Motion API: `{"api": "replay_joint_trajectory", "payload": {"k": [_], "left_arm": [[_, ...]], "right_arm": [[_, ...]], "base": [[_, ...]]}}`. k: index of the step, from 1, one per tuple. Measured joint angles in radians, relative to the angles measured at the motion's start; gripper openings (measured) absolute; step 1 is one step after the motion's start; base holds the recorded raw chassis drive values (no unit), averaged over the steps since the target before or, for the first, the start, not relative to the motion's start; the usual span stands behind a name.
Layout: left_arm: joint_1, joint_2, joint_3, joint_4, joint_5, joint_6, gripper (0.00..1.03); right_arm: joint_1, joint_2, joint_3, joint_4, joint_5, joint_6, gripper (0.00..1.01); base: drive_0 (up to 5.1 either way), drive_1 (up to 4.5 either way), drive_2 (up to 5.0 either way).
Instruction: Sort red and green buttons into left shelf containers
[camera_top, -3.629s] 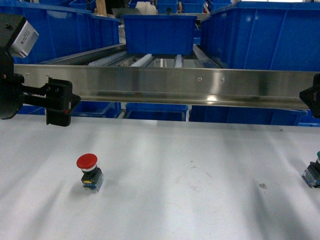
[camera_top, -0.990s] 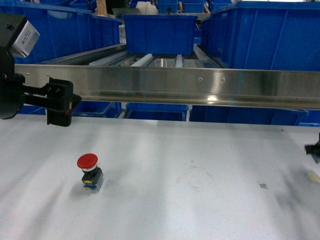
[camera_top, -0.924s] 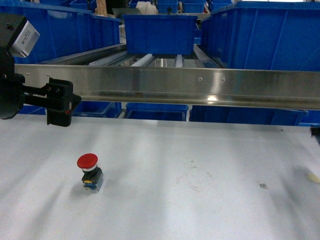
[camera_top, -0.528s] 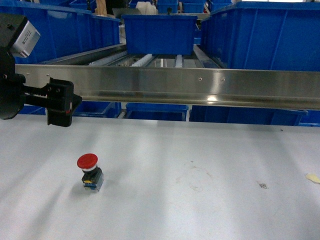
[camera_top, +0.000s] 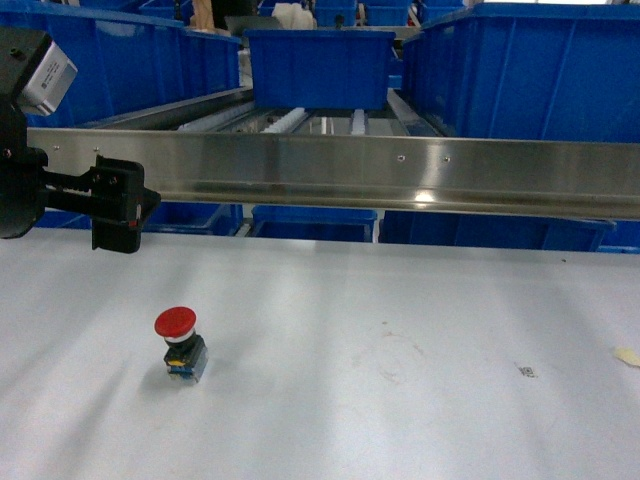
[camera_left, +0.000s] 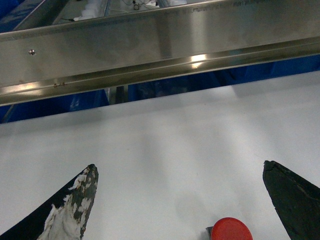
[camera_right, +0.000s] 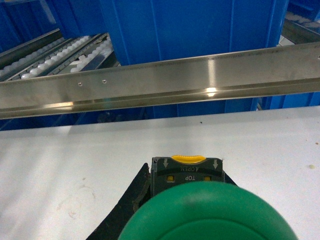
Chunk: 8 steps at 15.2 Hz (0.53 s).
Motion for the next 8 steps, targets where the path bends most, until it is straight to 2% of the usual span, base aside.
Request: {"api": "replay_joint_trajectory", "payload": {"k": [4,8], "left_arm": [[0.003,0.047,0.004,-0.058,-0.003,-0.01,0.98],[-0.021,0.163,0.074,-0.165,-0.039,-0.059,0.98]], "right_arm": [[0.0,-0.001,0.0,0.003,0.0,-0.001,0.28],[0.0,-0.001,0.0,0.003,0.0,-0.001,0.28]], "base": [[0.0,0.0,0.0],[0.0,0.0,0.0]]}}
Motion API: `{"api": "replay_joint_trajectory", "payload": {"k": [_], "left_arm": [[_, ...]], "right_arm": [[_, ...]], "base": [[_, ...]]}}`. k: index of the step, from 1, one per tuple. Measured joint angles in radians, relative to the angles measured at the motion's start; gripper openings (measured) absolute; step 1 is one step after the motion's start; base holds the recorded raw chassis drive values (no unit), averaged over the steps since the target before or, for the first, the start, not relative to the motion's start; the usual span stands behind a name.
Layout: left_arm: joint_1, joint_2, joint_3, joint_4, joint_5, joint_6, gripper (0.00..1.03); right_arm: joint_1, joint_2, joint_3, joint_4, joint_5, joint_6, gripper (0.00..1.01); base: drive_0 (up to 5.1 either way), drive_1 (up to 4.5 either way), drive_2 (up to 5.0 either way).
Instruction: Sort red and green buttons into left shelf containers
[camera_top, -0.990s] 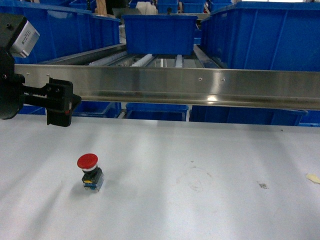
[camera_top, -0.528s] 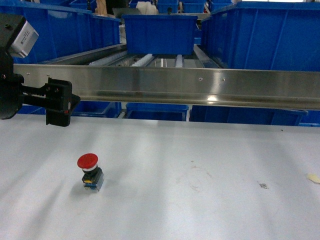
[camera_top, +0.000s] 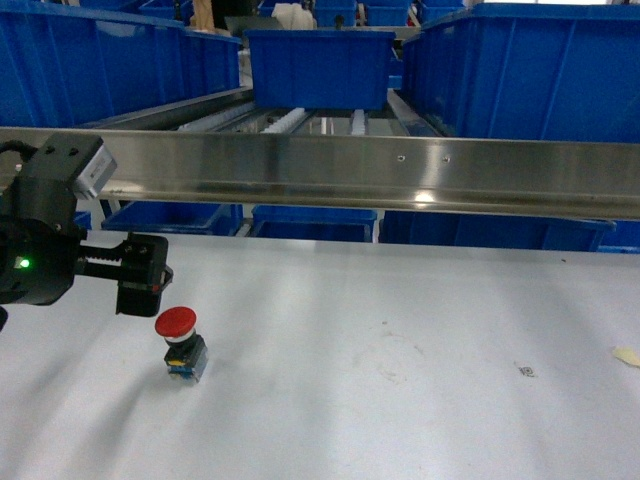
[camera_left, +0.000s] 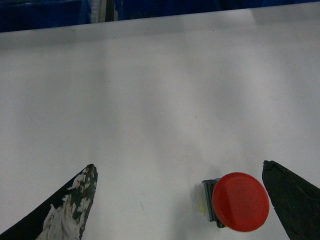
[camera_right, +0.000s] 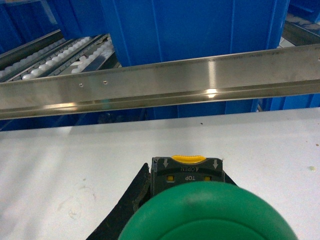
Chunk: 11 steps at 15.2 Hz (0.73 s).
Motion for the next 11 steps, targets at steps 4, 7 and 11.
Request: {"api": "replay_joint_trajectory", "payload": {"k": [4,7,11], "left_arm": [[-0.086,0.085,0.091,-0.016,0.02,-0.03,0.98],[-0.119,0.12,0.134,-0.051,-0.007,-0.061,0.98],[-0.123,0.222,0.164,-0.089,-0.048,-0.115,0.98]], "right_arm": [[0.0,0.0,0.0,0.0,0.0,0.0,0.28],[0.0,0.0,0.0,0.0,0.0,0.0,0.28],[0.0,0.0,0.0,0.0,0.0,0.0,0.27]], "base": [[0.0,0.0,0.0],[0.0,0.0,0.0],[0.0,0.0,0.0]]}}
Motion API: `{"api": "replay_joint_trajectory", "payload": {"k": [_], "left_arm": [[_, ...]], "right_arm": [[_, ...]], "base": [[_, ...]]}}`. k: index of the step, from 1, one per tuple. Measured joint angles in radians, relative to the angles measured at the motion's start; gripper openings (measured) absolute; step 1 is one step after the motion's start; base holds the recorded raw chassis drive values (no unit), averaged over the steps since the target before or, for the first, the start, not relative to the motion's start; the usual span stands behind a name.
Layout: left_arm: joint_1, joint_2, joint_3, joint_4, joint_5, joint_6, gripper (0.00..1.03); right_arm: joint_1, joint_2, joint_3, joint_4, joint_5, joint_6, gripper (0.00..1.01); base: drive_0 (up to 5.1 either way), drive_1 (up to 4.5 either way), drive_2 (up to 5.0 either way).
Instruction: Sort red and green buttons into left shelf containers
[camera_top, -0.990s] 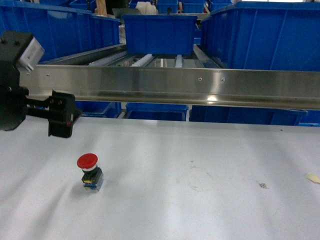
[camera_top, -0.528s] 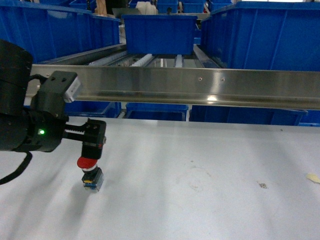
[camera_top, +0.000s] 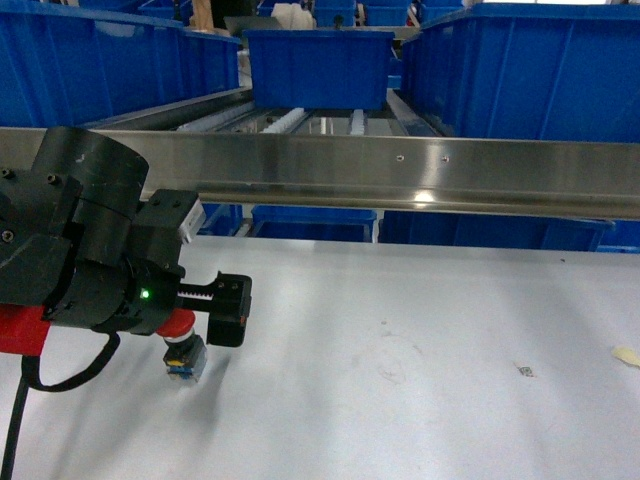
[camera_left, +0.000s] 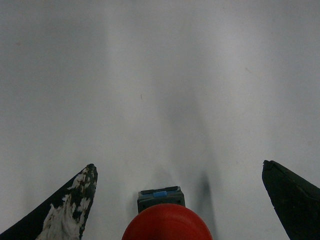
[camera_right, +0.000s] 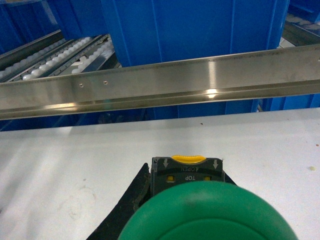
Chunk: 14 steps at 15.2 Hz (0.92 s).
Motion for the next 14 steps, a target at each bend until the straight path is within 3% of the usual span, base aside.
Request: {"api": "replay_joint_trajectory", "payload": {"k": [6,9,12,13,14], "left_arm": [[-0.005,0.022,0.005,-0.039,-0.018,-0.023,0.98],[-0.007,0.031,0.01,-0.052,0.009,-0.05,0.98],[-0.006,0.035,0.01,-0.053,0.008,-0.051,0.98],[-0.006,0.038,0.01,-0.046,0.008,-0.051,0.87],[-0.01,0.047,0.01,-0.039,0.009,-0.047,0.63]], "right_arm": [[0.0,0.0,0.0,0.0,0.0,0.0,0.27],[0.0,0.0,0.0,0.0,0.0,0.0,0.27],[0.0,0.0,0.0,0.0,0.0,0.0,0.27],[0.0,0.0,0.0,0.0,0.0,0.0,0.27],[0.0,0.0,0.0,0.0,0.0,0.0,0.27]], "base": [[0.0,0.0,0.0],[0.0,0.0,0.0],[0.0,0.0,0.0],[0.0,0.0,0.0],[0.0,0.0,0.0]]}}
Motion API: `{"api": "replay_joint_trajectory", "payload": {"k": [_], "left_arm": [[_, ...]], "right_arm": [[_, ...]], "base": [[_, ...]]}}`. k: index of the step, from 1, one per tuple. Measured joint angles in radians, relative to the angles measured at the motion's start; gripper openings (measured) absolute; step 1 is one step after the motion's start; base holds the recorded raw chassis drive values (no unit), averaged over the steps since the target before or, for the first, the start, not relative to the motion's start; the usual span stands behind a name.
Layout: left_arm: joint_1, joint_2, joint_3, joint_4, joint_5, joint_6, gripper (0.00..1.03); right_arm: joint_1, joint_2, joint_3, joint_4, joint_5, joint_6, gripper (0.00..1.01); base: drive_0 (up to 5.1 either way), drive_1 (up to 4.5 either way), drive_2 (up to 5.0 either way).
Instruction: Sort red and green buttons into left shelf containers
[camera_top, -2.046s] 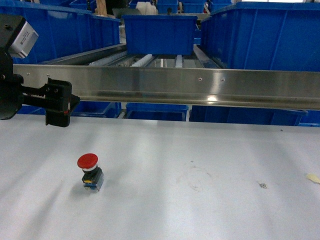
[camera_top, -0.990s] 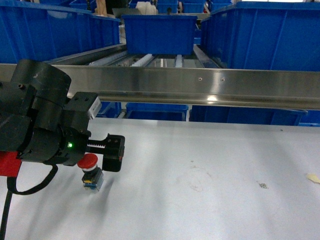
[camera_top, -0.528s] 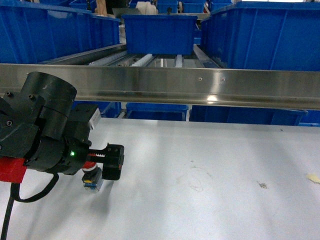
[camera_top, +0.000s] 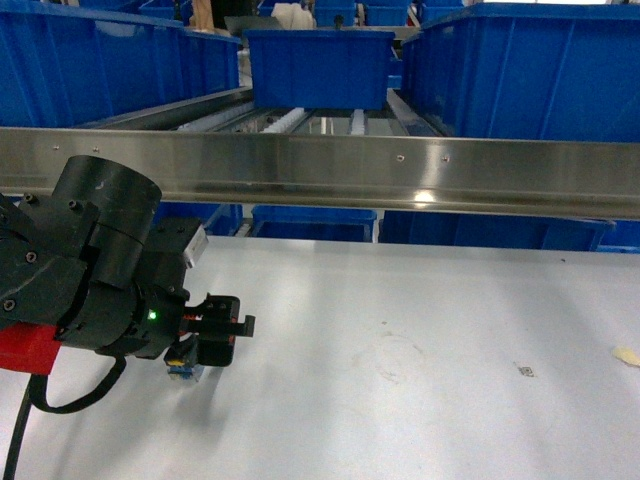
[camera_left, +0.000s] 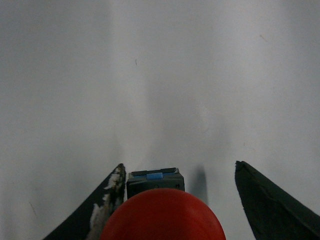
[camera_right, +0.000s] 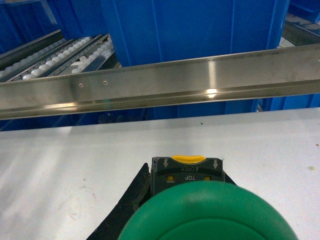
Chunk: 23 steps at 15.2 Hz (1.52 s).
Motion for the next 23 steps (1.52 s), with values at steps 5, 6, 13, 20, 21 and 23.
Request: {"api": "replay_joint_trajectory", "payload": {"k": [5,6,13,20,21,23], "left_arm": [[-0.007,0.016,-0.002,0.023,-0.016,0.001,0.3],[-0.007,0.016,-0.004,0.027,-0.019,0.001,0.3],[0.072,-0.29,-0.196,0.243,0.007,0.109,0.3],[0.244,-0.975,-0.515,0.161,0.179,0.107,0.3],[0.234,-1.006,-0.518,0.222,0.207,0.109,0.3],[0.229,-0.993,-0.517,0.214,0.214,0.116,0.3]], "right_arm": [[0.0,0.0,0.0,0.0,0.0,0.0,0.27],[0.0,0.0,0.0,0.0,0.0,0.0,0.27],[0.0,0.0,0.0,0.0,0.0,0.0,0.27],[0.0,0.0,0.0,0.0,0.0,0.0,0.27],[0.0,0.0,0.0,0.0,0.0,0.0,0.27],[0.0,0.0,0.0,0.0,0.0,0.0,0.27]], "base": [[0.0,0.0,0.0],[0.0,0.0,0.0],[0.0,0.0,0.0],[0.0,0.0,0.0],[0.0,0.0,0.0],[0.0,0.0,0.0]]}}
